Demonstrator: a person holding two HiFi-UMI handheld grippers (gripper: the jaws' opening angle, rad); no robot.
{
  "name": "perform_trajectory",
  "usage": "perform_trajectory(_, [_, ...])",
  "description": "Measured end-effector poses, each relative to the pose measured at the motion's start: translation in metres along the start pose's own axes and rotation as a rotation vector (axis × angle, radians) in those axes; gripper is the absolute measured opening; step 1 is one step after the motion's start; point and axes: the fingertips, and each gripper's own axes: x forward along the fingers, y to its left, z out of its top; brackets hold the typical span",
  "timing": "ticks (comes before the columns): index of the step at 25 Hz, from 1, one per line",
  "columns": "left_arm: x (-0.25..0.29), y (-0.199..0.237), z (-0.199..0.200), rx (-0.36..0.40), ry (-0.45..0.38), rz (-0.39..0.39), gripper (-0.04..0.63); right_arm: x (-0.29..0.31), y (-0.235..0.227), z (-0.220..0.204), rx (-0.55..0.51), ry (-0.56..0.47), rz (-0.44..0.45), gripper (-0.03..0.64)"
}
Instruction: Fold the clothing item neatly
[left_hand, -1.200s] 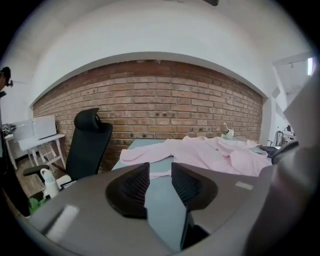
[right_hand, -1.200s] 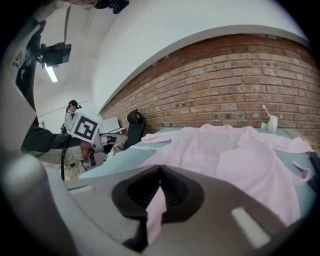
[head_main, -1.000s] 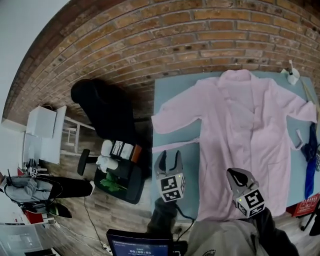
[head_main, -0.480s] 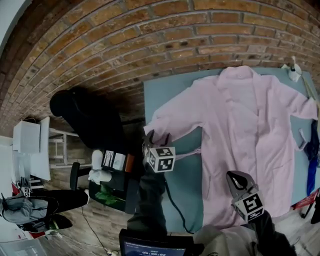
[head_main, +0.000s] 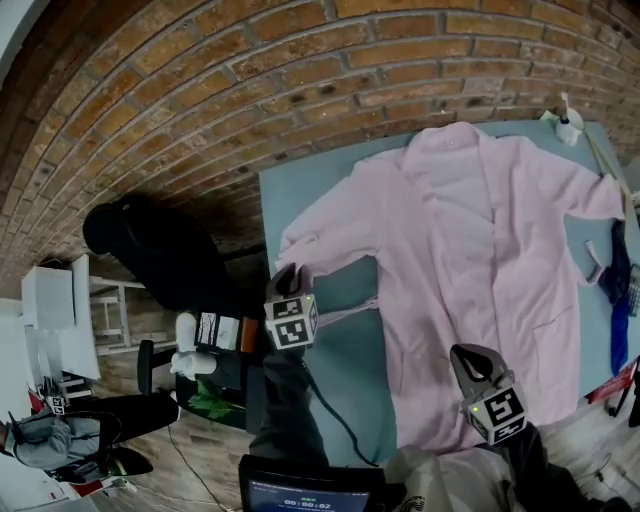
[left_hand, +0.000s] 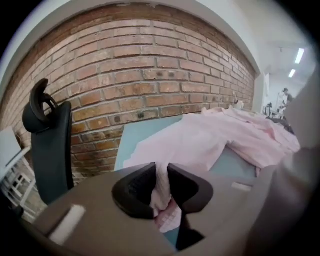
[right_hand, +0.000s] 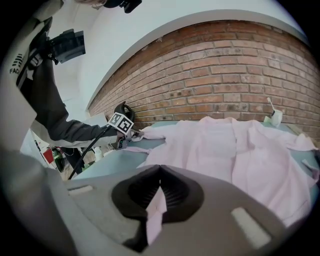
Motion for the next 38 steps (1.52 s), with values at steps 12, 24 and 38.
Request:
perform_trajectory(12, [-0.097,-0.005,0.107,-0.244,-0.449,-0.113,0.063,-0.026,-0.011,-0.015,0.071,-0.002,-0.019,0.003])
perform_trajectory(24, [-0.138,-0.046,0.166,-0.341,-0.653,-0.249,0.032,-0.065,-0.029,-0.046,0.175,-0.015,-0.107,0.002])
perform_trajectory(38, [-0.092,-0.408,0.108,0.225,-0.371,-0.859,0.048,-0.145,-0.066,-0.081,0.321,-0.069,-0.308,0.003])
